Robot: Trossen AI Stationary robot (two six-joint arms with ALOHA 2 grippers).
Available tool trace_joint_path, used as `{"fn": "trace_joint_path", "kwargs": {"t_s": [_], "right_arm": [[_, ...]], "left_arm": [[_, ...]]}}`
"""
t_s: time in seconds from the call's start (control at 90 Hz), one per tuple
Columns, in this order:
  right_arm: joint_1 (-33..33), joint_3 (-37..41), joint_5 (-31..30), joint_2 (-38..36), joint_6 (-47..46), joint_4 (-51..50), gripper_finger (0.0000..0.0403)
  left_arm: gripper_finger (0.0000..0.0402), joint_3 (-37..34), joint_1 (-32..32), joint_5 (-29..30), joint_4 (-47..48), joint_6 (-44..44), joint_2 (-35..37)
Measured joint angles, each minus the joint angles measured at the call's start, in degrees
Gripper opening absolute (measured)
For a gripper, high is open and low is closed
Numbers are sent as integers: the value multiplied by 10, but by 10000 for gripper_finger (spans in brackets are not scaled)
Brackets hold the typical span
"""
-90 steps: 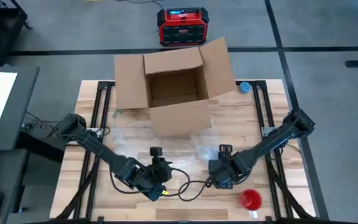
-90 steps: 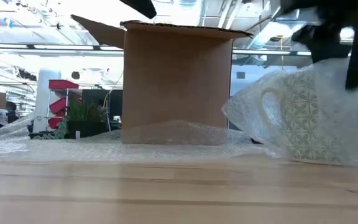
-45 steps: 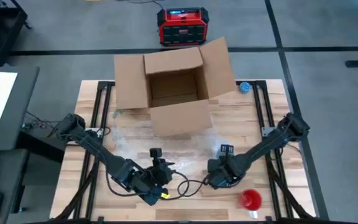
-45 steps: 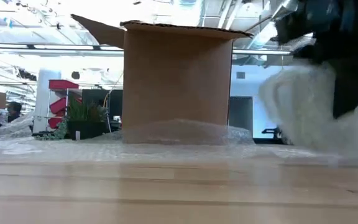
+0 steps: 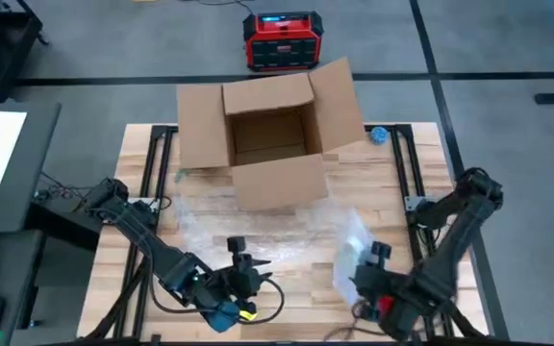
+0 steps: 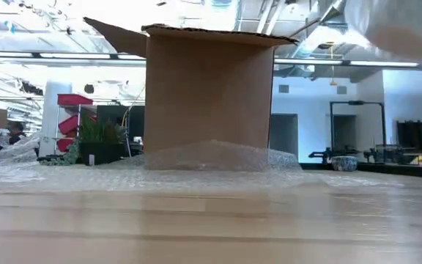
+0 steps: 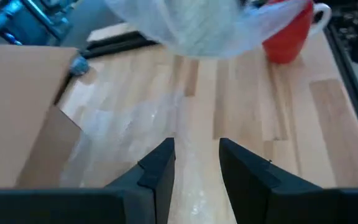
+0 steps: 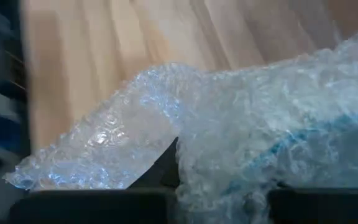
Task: Wrap mug
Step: Put the green patterned mug into the cardboard box
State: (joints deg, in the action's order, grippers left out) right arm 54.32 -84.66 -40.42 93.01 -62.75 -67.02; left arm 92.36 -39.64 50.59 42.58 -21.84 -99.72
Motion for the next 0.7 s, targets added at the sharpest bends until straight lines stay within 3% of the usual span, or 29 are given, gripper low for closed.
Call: {"fn": "trace_joint_path", "kwargs": {"t_s": [0.156, 0.4, 0.544, 0.7], "right_arm": [[36, -19, -25, 1, -3, 18, 30], [74, -20, -75, 1, -4, 33, 30], [68, -20, -85, 1, 15, 34, 30], [46, -20, -85, 1, 62, 36, 30]], "left_arm": [[107, 9, 29, -57, -33, 23, 33], [107, 37, 65, -83, -98, 142, 99], [107, 39, 135, -90, -89, 163, 122], [112, 38, 223, -174, -69, 207, 123]]}}
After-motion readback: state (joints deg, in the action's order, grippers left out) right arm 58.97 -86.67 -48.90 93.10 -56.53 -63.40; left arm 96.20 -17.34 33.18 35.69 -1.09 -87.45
